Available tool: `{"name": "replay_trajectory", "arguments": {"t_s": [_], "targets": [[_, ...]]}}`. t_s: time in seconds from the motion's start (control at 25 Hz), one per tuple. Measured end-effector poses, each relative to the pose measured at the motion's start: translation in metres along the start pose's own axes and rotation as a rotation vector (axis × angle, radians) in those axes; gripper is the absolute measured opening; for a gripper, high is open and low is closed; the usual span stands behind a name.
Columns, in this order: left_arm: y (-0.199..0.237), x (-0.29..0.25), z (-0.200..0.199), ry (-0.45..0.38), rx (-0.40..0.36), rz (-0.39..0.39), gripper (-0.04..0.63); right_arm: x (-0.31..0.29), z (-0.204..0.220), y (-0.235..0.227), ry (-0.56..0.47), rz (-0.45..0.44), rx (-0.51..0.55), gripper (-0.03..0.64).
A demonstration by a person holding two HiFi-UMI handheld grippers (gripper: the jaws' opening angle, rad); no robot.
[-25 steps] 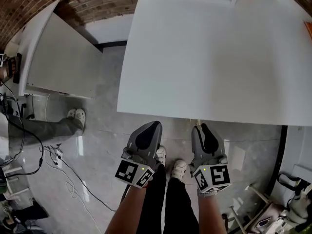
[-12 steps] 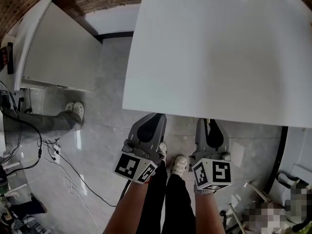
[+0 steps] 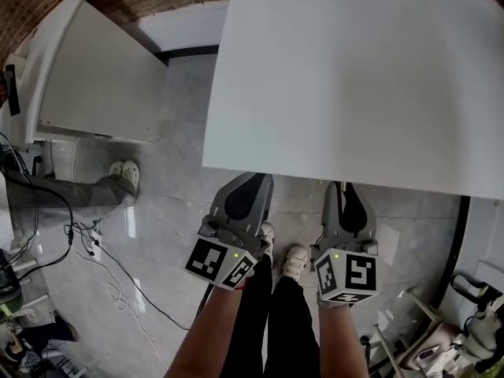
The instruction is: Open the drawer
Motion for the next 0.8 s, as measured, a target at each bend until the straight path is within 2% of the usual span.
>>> {"name": "replay_trajectory", "arguments": {"t_s": [0.24, 0.8], "targets": [[-0.007, 0.008, 0.001, -0.014, 0.028, -0.025, 0.012, 0.007, 0.002, 0.001, 0.012, 0.023, 0.051, 0.075], [-0.025, 0.037, 0.005, -0.061, 0.035, -0.119, 0.012, 0.017, 0.009, 0.002, 0.025, -0.021, 0.092, 0.075]]}}
Point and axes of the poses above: the fingertips, and each gripper's own axes: x backward along the fingers, y to its left, z out of its underside, the point moved 8 cm from there along x, backward along the fingers, and after that the axes turned 11 degrees about y, right-handed, at the moved point
